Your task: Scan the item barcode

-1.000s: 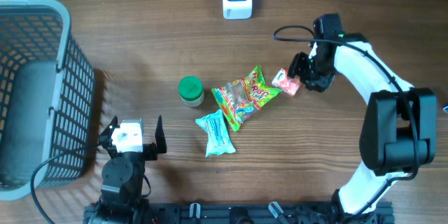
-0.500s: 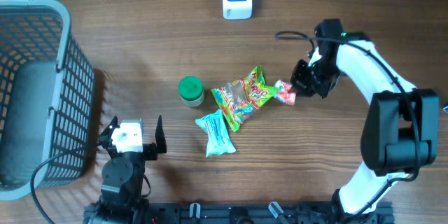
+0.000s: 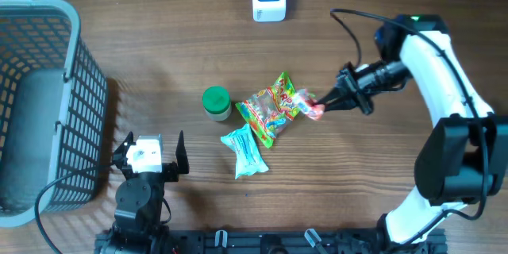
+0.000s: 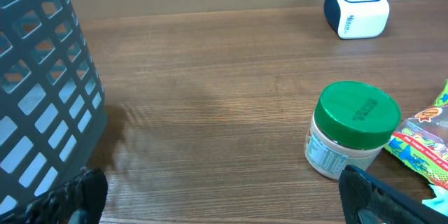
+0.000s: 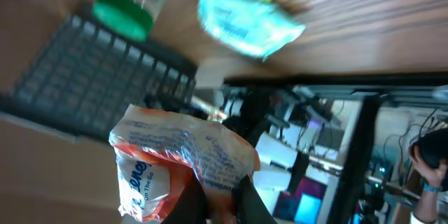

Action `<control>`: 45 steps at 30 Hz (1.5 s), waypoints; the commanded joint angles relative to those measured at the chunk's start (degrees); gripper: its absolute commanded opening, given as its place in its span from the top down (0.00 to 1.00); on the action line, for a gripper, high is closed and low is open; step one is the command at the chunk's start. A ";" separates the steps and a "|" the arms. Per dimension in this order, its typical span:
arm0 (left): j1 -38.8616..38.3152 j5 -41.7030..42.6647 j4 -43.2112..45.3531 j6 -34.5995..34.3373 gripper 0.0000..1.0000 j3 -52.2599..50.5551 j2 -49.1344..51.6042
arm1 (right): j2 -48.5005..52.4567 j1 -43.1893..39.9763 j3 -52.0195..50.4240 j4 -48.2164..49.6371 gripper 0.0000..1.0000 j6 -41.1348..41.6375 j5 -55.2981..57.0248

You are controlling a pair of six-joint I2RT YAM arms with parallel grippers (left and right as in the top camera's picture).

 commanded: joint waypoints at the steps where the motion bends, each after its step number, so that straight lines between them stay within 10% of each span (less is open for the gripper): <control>1: -0.26 -0.33 0.15 -0.52 0.00 -0.13 -0.42 | -0.92 3.96 -0.04 -0.20 0.96 -0.94 -9.44; 12: -0.26 -0.33 0.15 -0.52 0.00 -0.13 -0.42 | -1.79 6.58 5.62 6.86 0.96 -10.45 -1.16; 18: -0.26 -0.33 0.15 -0.52 0.00 -0.13 -0.42 | -4.02 11.56 13.55 35.23 0.95 -5.27 17.97; 24: -0.26 -0.33 0.15 -0.52 0.00 -0.13 -0.42 | -1.27 17.94 12.04 66.49 0.95 -24.70 52.19; 37: -0.26 -0.33 0.15 -0.52 0.00 -0.13 -0.42 | 21.86 19.54 12.04 112.56 0.96 -30.01 57.75; 45: -0.26 -0.33 0.15 -0.52 0.00 -0.13 -0.42 | 28.06 19.52 12.04 116.39 0.95 -29.97 60.74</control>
